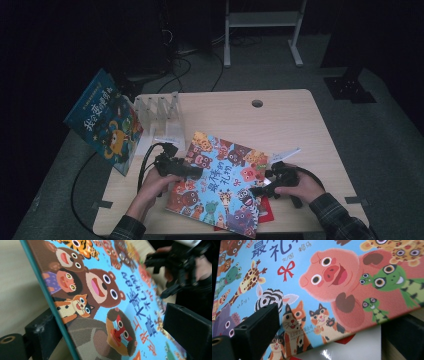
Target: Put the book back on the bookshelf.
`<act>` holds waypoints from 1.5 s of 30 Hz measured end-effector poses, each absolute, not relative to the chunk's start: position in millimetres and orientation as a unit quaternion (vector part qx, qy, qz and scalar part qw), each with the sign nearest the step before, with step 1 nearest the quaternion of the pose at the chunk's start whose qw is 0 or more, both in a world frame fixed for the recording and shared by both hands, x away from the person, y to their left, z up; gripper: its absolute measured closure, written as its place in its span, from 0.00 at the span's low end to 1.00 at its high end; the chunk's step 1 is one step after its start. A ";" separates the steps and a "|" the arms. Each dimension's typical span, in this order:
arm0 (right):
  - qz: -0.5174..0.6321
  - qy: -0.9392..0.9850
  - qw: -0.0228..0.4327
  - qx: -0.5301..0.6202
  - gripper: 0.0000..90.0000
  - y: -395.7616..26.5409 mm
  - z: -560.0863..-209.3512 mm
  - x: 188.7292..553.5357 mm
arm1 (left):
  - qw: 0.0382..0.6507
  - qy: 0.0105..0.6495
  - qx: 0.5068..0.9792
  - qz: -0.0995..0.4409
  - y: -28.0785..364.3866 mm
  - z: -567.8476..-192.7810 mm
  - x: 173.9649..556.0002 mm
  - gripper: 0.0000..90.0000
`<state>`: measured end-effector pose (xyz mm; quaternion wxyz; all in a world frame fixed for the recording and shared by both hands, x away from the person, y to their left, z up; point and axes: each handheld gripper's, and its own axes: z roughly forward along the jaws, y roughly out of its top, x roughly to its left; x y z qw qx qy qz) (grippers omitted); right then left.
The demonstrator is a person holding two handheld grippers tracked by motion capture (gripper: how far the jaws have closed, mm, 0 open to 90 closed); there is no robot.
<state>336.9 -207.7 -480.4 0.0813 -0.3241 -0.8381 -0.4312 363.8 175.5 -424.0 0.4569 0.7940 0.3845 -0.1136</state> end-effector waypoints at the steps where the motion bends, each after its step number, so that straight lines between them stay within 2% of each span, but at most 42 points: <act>1: -0.432 -0.838 0.082 -0.324 0.02 -207.5 -480.5 337.0 | 0.457 0.380 0.796 -0.110 174.7 -420.9 363.5 0.06; 4: -0.434 -0.837 0.087 -0.323 0.02 -208.2 -480.8 337.7 | 0.456 0.374 0.801 -0.098 172.6 -413.6 363.5 0.10; 8: -0.435 -0.836 0.092 -0.323 0.02 -208.9 -480.8 338.1 | 0.462 0.373 0.800 -0.089 174.2 -404.3 364.4 0.23; 13: -0.435 -0.836 0.094 -0.320 0.01 -209.5 -481.0 338.5 | 0.441 0.372 0.815 -0.057 170.2 -396.3 361.6 0.33; 16: -0.434 -0.837 0.096 -0.320 0.01 -210.0 -480.9 338.5 | 0.442 0.378 0.812 -0.048 171.9 -393.4 360.7 0.45; 18: -0.434 -0.838 0.096 -0.318 0.01 -210.4 -480.8 338.5 | 0.444 0.379 0.810 -0.052 174.2 -393.0 361.8 0.54; 23: -0.433 -0.838 0.097 -0.318 0.01 -210.5 -480.6 338.5 | 0.457 0.391 0.794 -0.082 179.2 -393.8 365.3 0.60; 26: -0.433 -0.837 0.098 -0.318 0.01 -210.9 -480.6 338.5 | 0.475 0.395 0.778 -0.114 184.5 -394.9 369.7 0.68; 31: -0.432 -0.839 0.096 -0.317 0.02 -212.7 -480.5 337.4 | 0.478 0.403 0.769 -0.134 186.3 -400.4 372.9 0.70; 33: -0.429 -0.840 0.097 -0.317 0.07 -215.8 -479.6 336.9 | 0.475 0.404 0.769 -0.138 186.6 -402.3 373.1 0.70; 37: -0.431 -0.838 0.091 -0.322 0.27 -232.6 -474.6 335.1 | 0.473 0.406 0.769 -0.142 186.4 -403.1 373.7 0.70; 42: -0.415 -0.852 0.017 -0.318 0.59 -254.3 -459.9 324.3 | 0.471 0.409 0.769 -0.141 186.5 -403.3 373.8 0.70; 45: -0.411 -0.864 -0.006 -0.292 0.72 -251.3 -455.4 316.1 | 0.472 0.410 0.768 -0.140 185.4 -402.8 373.5 0.70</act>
